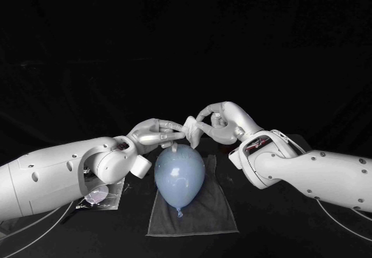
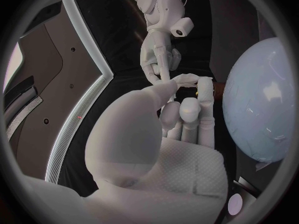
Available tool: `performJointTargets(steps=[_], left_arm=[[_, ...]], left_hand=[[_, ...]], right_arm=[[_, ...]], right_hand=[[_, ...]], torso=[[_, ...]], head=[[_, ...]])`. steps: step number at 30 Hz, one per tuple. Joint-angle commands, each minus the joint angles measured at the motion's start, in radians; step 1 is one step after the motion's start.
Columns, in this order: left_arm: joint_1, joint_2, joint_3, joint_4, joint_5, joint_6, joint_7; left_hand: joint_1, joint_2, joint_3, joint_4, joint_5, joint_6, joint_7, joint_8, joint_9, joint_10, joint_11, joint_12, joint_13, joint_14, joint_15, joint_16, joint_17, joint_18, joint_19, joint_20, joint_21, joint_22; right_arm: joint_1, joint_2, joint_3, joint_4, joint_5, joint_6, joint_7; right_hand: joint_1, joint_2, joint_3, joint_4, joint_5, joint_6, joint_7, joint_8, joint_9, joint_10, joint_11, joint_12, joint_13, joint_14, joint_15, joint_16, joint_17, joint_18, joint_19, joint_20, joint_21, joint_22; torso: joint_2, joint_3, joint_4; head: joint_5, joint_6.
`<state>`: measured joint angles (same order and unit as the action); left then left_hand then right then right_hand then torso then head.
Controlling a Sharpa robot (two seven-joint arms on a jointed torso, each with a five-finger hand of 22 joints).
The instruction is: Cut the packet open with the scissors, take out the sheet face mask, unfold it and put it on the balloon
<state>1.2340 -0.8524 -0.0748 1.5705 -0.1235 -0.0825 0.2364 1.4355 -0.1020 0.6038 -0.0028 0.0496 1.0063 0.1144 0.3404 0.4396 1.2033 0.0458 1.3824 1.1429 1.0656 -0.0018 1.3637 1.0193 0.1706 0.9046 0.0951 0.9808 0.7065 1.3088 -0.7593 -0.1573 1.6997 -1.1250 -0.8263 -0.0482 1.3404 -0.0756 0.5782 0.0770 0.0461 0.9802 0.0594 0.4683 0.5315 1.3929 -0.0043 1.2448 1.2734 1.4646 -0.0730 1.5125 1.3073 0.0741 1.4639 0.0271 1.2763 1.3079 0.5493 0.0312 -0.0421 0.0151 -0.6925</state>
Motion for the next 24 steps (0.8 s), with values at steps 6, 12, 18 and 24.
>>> performJointTargets(steps=[6, 12, 18, 24], left_arm=[[0.001, 0.000, 0.001, 0.006, 0.011, 0.027, 0.033], [0.001, -0.001, 0.001, 0.008, 0.012, 0.009, 0.036], [0.001, -0.003, 0.001, 0.008, 0.019, -0.009, 0.027], [0.001, -0.003, 0.001, 0.007, 0.011, -0.001, -0.002]], left_hand=[[-0.062, 0.006, 0.075, -0.051, -0.001, 0.003, 0.006, 0.017, 0.027, 0.011, 0.000, 0.018, 0.019, -0.002, 0.000, 0.011, 0.006, 0.013, -0.025, 0.001, 0.038, 0.026], [-0.101, 0.006, 0.120, -0.087, 0.000, -0.002, 0.006, 0.028, 0.052, 0.011, 0.000, 0.023, 0.022, -0.001, 0.000, 0.020, 0.007, 0.014, -0.035, 0.001, 0.061, 0.042], [-0.148, 0.002, 0.156, -0.112, 0.000, -0.005, 0.006, 0.037, 0.075, -0.025, 0.001, 0.001, -0.026, -0.022, 0.001, 0.012, -0.023, 0.014, -0.044, 0.002, 0.075, 0.050], [-0.193, -0.038, 0.105, -0.115, -0.002, -0.071, 0.023, 0.004, 0.075, -0.148, 0.023, -0.071, -0.167, -0.112, 0.020, -0.028, -0.117, 0.009, -0.062, 0.016, 0.048, 0.033]], right_arm=[[0.000, -0.001, 0.001, -0.004, 0.010, 0.032, 0.000], [0.000, -0.002, 0.001, -0.003, 0.015, 0.033, 0.008], [0.000, -0.003, 0.001, -0.001, 0.012, 0.024, 0.014], [0.000, -0.004, 0.001, 0.002, 0.011, 0.004, 0.019]], right_hand=[[-0.006, 0.000, 0.011, -0.001, 0.003, -0.014, 0.005, 0.011, 0.050, 0.014, -0.010, -0.015, -0.015, 0.084, -0.006, -0.010, 0.188, -0.012, 0.035, -0.003, -0.026, 0.133], [-0.003, -0.002, 0.016, -0.007, 0.003, -0.015, 0.005, 0.013, 0.051, 0.015, -0.009, -0.014, -0.013, 0.085, -0.006, -0.007, 0.191, -0.013, 0.036, -0.003, -0.021, 0.136], [-0.001, -0.003, 0.023, -0.015, 0.003, -0.010, 0.005, 0.019, 0.053, 0.020, -0.010, -0.006, -0.005, 0.087, -0.006, -0.002, 0.197, -0.016, 0.038, -0.002, -0.009, 0.141], [-0.001, 0.000, 0.027, -0.017, 0.003, -0.007, 0.005, 0.021, 0.054, 0.024, -0.010, -0.001, 0.000, 0.088, -0.006, 0.000, 0.199, -0.017, 0.040, -0.002, -0.003, 0.144]], torso=[[0.000, -0.0001, -0.0010], [0.000, 0.0008, -0.0001], [0.000, 0.0009, -0.0003], [0.001, 0.0008, 0.0002]], head=[[0.000, -0.002], [0.000, 0.000], [-0.002, 0.001], [-0.002, 0.002]])
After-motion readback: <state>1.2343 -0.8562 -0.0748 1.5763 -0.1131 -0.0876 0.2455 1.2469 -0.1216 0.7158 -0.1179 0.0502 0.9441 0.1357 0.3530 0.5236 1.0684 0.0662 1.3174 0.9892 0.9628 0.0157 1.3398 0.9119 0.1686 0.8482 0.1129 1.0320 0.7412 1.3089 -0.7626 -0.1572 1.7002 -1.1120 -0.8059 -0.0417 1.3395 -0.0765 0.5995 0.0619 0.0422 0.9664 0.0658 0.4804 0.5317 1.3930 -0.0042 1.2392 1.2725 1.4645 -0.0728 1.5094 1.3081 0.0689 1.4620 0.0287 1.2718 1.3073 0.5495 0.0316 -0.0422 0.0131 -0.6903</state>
